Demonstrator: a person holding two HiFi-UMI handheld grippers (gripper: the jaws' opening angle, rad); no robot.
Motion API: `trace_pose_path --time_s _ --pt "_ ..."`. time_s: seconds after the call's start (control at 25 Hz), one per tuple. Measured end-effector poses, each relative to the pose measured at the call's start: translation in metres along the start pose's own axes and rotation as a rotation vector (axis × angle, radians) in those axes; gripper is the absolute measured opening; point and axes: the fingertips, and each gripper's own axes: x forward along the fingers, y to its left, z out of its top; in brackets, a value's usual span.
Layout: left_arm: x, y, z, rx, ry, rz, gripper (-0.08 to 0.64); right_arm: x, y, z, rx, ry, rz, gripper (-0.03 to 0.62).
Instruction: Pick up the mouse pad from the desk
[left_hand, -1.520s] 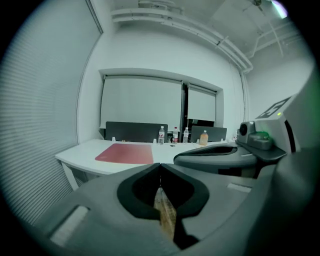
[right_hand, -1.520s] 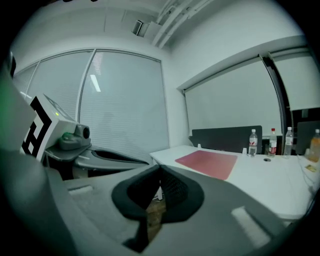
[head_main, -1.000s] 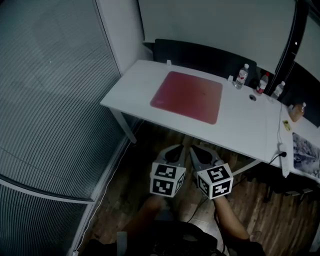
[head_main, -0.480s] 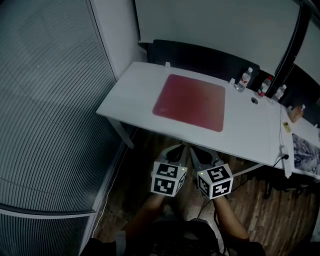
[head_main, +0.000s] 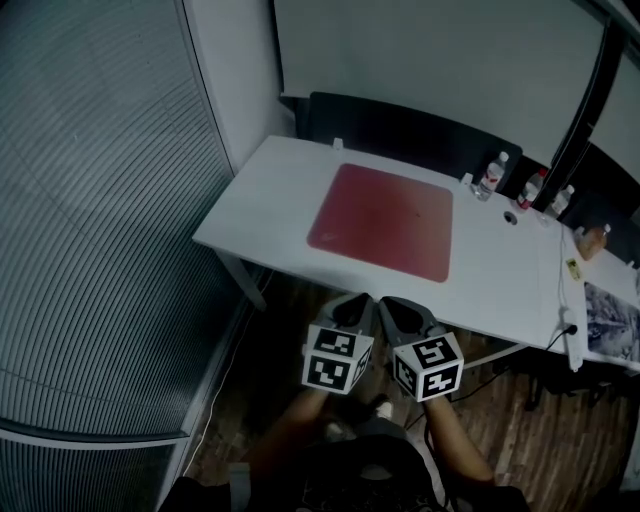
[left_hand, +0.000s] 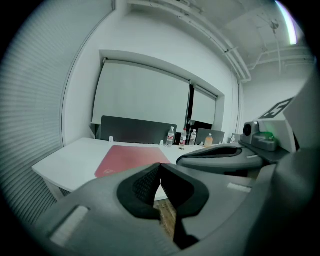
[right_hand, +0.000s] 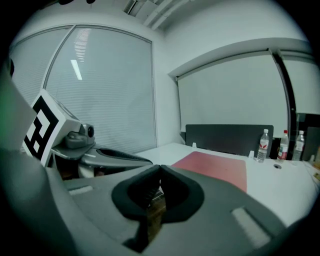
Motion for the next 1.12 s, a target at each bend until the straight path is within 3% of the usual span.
trace_pose_path --time_s 1.12 --pt "0.19 0.015 0.056 0.045 0.065 0.086 0.005 0.085 -0.182 0.024 0.074 -0.045 0.083 0.002"
